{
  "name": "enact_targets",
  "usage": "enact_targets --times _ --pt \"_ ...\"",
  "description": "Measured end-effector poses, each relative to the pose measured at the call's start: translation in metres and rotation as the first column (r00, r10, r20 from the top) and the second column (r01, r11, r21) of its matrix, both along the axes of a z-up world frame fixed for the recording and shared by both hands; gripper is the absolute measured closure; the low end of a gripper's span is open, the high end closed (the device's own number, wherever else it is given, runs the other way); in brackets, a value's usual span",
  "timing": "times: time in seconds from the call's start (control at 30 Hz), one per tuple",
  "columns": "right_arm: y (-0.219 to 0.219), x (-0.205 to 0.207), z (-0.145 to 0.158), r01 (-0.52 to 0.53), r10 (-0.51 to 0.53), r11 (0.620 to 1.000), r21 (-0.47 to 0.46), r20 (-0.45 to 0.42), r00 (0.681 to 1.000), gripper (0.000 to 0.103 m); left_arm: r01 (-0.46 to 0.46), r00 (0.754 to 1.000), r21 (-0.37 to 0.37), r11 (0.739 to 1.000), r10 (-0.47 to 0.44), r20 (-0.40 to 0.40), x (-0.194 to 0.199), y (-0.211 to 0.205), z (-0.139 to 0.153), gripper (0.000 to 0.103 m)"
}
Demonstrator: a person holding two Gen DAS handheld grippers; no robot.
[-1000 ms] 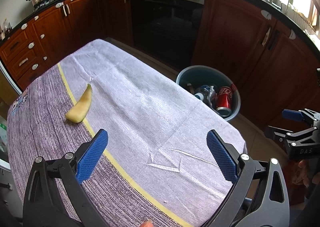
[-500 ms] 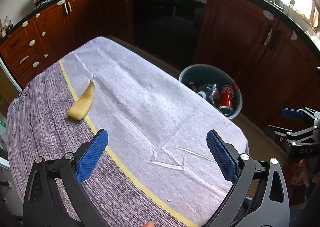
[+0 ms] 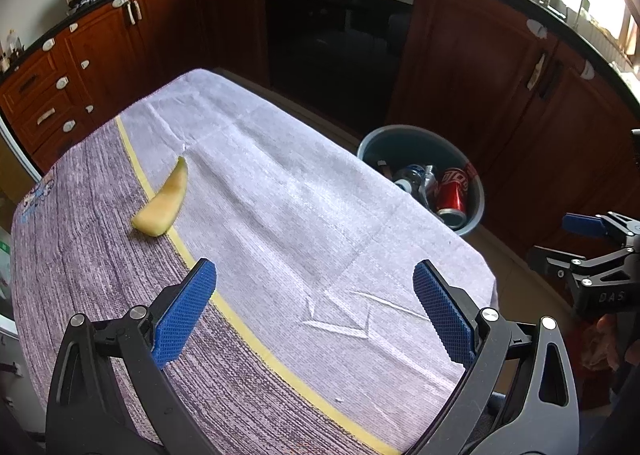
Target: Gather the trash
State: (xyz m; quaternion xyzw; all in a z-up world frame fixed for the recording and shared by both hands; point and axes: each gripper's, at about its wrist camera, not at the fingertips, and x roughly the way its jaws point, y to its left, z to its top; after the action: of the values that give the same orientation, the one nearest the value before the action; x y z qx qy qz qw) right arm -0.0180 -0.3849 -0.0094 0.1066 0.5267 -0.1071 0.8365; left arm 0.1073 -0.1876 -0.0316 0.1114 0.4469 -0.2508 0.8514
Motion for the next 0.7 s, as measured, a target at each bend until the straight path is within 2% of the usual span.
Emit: enact_targets --times 0.7 --pt "0.0000 0.0062 -0.0038 -0.005 0.005 1.000 0.000 -0.009 1.000 0.007 0.034 0.999 -0.004 0.999 -0.034 -0.019 0.0006 -0.0019 -0.0032 0.004"
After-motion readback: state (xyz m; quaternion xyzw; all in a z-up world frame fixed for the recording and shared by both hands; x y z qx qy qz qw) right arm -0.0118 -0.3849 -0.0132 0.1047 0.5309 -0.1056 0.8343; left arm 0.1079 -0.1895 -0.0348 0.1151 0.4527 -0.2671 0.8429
